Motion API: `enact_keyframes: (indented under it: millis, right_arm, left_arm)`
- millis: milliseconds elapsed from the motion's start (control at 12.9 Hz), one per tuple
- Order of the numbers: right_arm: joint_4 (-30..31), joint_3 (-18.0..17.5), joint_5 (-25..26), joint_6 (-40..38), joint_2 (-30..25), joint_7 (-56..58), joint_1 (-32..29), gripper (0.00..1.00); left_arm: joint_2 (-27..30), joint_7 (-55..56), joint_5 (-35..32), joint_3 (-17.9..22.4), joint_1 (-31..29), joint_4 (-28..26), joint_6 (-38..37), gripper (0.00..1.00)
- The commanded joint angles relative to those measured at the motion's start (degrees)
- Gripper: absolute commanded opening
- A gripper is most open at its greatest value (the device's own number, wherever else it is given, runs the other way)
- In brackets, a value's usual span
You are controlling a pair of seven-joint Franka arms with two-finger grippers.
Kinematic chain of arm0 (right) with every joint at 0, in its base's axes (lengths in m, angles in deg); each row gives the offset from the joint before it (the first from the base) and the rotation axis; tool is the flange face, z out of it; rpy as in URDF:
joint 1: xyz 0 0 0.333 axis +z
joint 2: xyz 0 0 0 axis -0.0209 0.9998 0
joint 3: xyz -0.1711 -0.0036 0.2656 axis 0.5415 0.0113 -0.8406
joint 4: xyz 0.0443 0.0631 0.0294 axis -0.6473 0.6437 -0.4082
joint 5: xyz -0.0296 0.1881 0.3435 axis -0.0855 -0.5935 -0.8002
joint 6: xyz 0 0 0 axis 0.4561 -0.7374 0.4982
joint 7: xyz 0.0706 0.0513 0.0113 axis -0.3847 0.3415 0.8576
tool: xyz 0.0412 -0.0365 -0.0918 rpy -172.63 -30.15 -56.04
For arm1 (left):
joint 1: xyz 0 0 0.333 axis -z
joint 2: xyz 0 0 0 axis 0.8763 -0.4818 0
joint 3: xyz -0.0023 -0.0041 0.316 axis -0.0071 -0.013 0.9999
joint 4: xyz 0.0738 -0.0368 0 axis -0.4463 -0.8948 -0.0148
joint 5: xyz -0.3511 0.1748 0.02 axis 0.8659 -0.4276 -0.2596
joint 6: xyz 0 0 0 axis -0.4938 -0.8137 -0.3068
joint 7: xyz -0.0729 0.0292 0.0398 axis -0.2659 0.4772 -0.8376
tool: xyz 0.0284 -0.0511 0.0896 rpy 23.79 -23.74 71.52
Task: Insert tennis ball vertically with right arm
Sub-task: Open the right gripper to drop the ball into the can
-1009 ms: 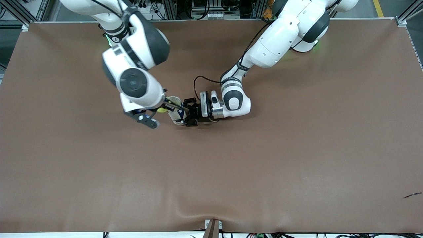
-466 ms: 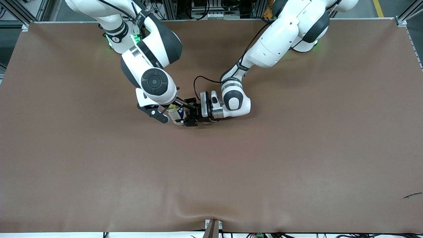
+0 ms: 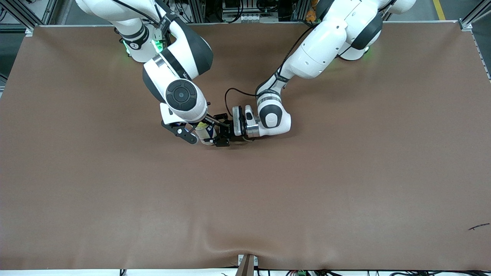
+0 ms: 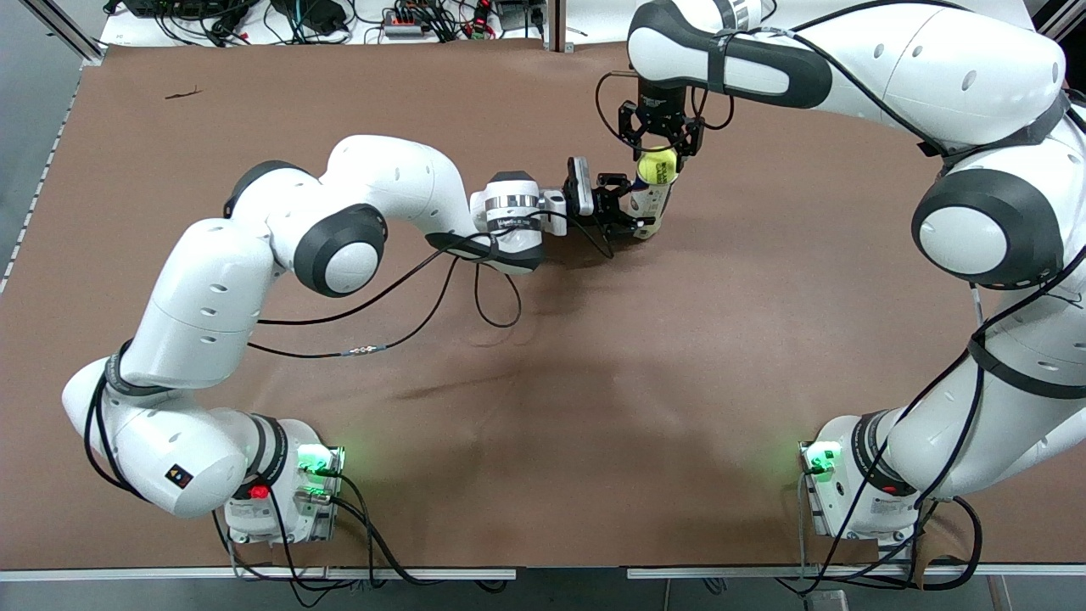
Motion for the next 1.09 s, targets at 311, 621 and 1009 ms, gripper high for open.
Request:
enact_keyframes:
  millis: [311, 621, 1009]
  right_arm:
    - [-0.5, 0.4, 0.8, -0.9, -1.8, 2.0, -3.4, 1.00]
    - [-0.4, 0.5, 0.8, -1.4, -3.1, 25.6, -15.5, 1.00]
    - [3.1, 0.4, 0.7, -0.9, -5.9, 49.4, -27.3, 1.00]
  left_arm:
    - [-1.9, -9.4, 3.2, -0.2, -0.3, 0.8, 0.7, 0.76]
    - [-1.2, -9.4, 2.9, -0.2, -0.8, 0.7, 0.7, 0.87]
    - [-1.0, -8.8, 2.9, -0.2, -1.0, 0.3, 0.7, 1.00]
